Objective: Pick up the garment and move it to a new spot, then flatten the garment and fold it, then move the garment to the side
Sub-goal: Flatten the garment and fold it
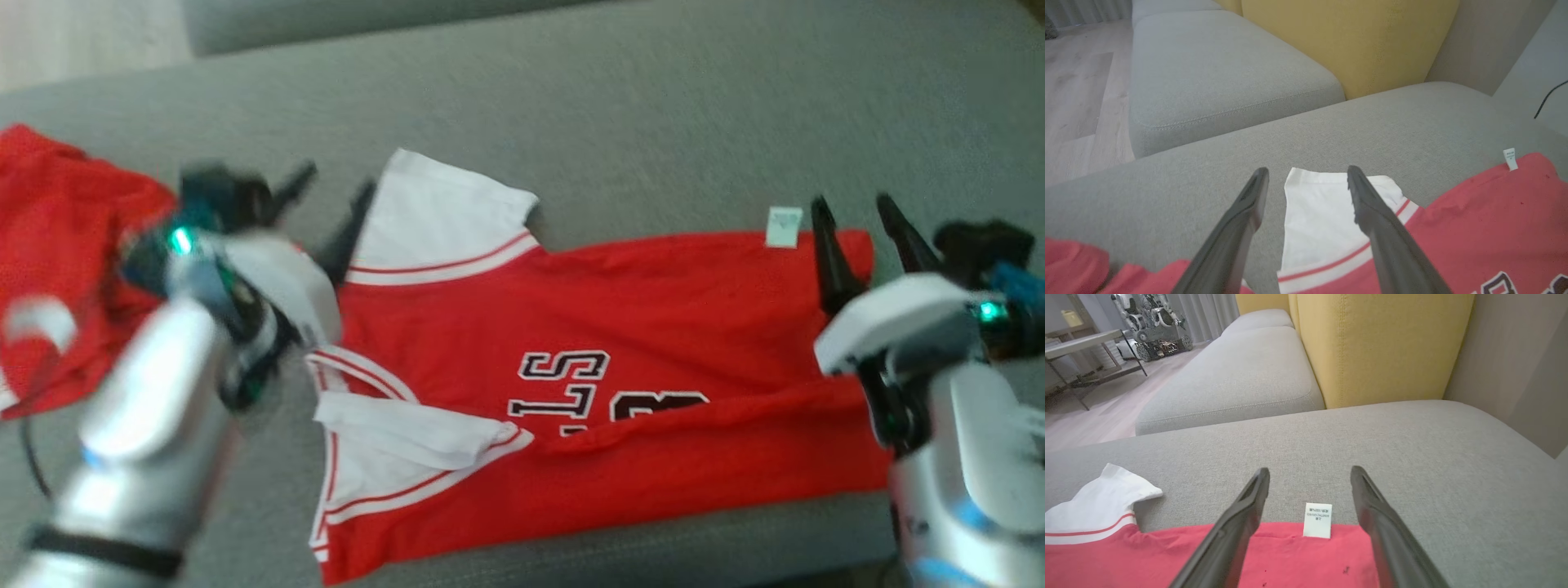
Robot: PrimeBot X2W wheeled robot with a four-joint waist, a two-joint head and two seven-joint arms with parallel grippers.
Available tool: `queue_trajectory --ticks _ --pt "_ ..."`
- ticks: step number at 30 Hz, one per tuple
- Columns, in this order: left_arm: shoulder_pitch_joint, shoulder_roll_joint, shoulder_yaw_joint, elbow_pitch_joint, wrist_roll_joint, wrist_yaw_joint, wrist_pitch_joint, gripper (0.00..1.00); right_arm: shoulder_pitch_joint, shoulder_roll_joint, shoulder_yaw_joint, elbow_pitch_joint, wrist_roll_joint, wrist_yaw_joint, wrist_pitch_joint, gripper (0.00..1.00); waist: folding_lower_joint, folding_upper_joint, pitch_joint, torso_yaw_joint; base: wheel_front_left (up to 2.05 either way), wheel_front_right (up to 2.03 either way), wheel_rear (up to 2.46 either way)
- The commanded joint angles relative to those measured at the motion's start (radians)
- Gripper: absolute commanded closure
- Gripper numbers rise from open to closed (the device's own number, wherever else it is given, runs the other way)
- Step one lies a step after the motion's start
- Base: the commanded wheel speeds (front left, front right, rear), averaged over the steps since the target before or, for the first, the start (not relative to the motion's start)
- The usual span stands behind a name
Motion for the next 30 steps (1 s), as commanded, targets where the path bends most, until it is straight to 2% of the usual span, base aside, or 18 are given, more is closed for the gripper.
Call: queue_trajectory --ticks 1,3,7,13,19,30 --pt "-0.096 0.060 0.009 -0.002 -0.008 -0.009 0.034 0.00 -0.060 0.004 0.037 -0.019 -0.012 -0.001 -0.015 0.00 -0.0002 0.0000 0.071 -0.064 0.00 0.00 0.00" --pt "-0.169 0.086 -0.024 0.037 -0.043 -0.014 0.093 0.00 -0.096 0.005 0.058 0.001 -0.022 -0.001 -0.020 0.00 -0.0002 0.0000 0.097 -0.084 0.00 0.00 0.00" --pt "-0.298 0.161 -0.150 0.077 -0.124 -0.015 0.200 0.00 -0.160 0.007 0.090 0.029 -0.029 -0.001 -0.033 0.00 -0.0002 0.0000 0.144 -0.121 0.00 0.00 0.00" --pt "-0.419 0.247 -0.311 0.159 -0.178 -0.016 0.242 0.00 -0.219 0.010 0.121 0.060 -0.023 -0.001 -0.053 0.00 -0.0002 0.0000 0.186 -0.162 0.00 0.00 0.00" --pt "-0.485 0.269 -0.418 0.253 -0.206 -0.016 0.212 0.00 -0.242 0.011 0.138 0.081 -0.017 -0.001 -0.066 0.00 -0.0002 0.0000 0.212 -0.193 0.00 0.00 0.00" --pt "-0.554 0.286 -0.548 0.349 -0.274 -0.016 0.183 0.00 -0.261 0.011 0.139 0.089 0.008 -0.001 -0.081 0.00 -0.0002 0.0000 0.240 -0.225 0.00 0.00 0.00"
